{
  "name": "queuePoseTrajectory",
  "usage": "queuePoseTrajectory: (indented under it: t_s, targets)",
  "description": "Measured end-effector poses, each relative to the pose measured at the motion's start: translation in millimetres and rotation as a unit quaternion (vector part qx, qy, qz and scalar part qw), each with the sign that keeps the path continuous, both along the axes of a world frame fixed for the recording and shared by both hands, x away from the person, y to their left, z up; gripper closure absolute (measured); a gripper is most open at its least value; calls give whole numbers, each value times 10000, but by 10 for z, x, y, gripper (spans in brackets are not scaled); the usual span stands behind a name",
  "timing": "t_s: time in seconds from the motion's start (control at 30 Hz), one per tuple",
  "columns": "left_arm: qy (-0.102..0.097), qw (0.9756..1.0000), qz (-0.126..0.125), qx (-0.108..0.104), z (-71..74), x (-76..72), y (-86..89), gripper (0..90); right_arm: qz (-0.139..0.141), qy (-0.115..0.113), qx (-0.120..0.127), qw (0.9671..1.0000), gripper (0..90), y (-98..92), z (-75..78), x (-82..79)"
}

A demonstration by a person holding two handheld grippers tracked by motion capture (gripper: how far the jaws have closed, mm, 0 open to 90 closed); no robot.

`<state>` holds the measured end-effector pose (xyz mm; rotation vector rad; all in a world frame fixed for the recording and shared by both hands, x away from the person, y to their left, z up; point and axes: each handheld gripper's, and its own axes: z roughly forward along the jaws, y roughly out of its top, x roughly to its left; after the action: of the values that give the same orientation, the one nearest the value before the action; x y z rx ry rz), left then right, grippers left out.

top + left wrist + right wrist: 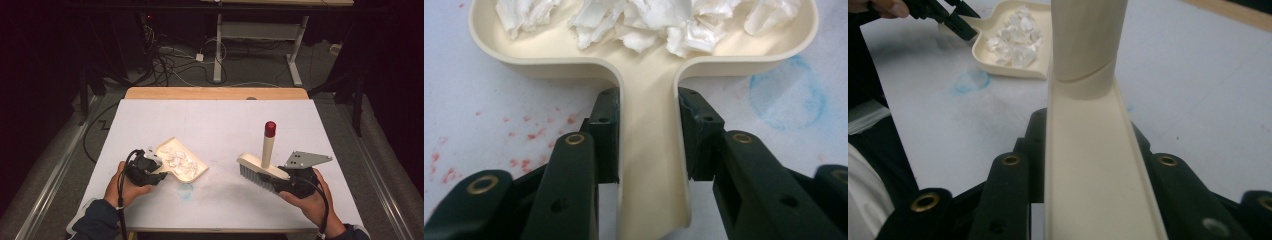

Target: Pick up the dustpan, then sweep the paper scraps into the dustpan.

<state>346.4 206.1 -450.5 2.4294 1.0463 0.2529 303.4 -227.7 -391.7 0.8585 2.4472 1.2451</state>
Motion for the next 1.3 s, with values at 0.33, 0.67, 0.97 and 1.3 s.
queuePoseTrajectory:
  t_s: [0.33, 0.67, 0.97, 1.3]
  targets:
    - [8, 9997, 260, -7, -8, -19, 169, 633, -39, 427, -135, 9990, 673, -174, -51, -29]
    - [-1, 9969, 769, -134, -82, -111, 417, 633, 95, 966, -13, 9953, 673, -458, -62, 14]
    - [-164, 9880, 1528, -180, -103, -74, 507, 632, 69, 1555, -129, 9877, 672, -650, -128, 315]
    - [-300, 9767, 2107, -265, -166, 151, 490, 632, -217, 1797, -372, 9828, 624, -615, -204, 812]
